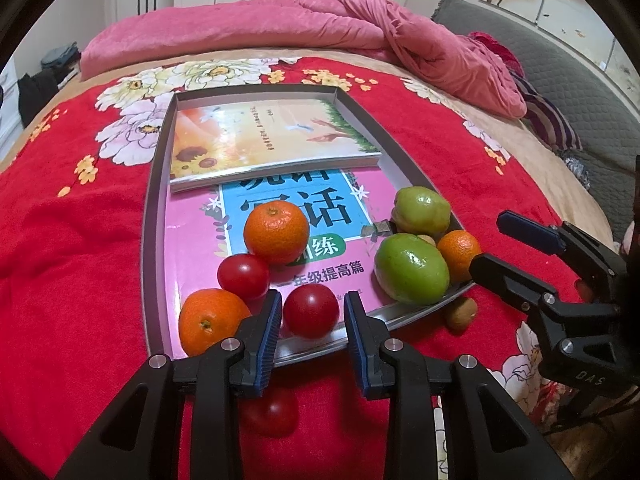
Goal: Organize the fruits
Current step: 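Release the orange beside the lime with the right tool while the left releases the tomato, then withdraw both open tools from the tray toward the remaining loose fruit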
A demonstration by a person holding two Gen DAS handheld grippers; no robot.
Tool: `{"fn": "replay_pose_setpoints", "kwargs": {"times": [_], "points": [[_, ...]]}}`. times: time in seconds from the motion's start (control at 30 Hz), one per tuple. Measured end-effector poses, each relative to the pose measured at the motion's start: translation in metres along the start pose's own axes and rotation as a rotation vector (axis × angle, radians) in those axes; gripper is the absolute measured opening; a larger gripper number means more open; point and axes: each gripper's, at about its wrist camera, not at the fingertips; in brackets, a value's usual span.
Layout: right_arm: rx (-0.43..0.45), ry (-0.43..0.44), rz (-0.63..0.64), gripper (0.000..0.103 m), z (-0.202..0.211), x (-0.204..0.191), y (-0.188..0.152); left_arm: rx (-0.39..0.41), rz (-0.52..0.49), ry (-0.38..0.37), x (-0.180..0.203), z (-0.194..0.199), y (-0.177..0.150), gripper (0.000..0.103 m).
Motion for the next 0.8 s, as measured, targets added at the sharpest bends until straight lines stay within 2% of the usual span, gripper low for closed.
{"fn": "replay_pose_setpoints", "kwargs": {"times": [0.4,0.53,0.6,0.8], "points": [[0.026,-0.016,-0.017,0.071,0.010,0.006,0.002,0.040,-0.011,-0.017,0.004,0.019,0.001,0.046],[0.040,-0.018,-0.029,0.074,0.013,0.008,0.003,0.061,-0.012,-0.022,0.006,0.028,0.002,0.055],[0.048,-0.021,-0.034,0.075,0.015,0.009,0.004,0.072,-0.012,-0.023,0.006,0.032,0.002,0.056],[0.083,-0.027,-0.041,0.083,0.023,0.009,0.005,0.106,-0.013,-0.017,0.007,0.045,0.003,0.063]]}}
Point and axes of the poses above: each gripper's, at about its wrist camera, not at the fingertips, and z roughly against the way its jaws point, x to its right, y to its top, and after that the axes turned 11 degrees about z, right-handed
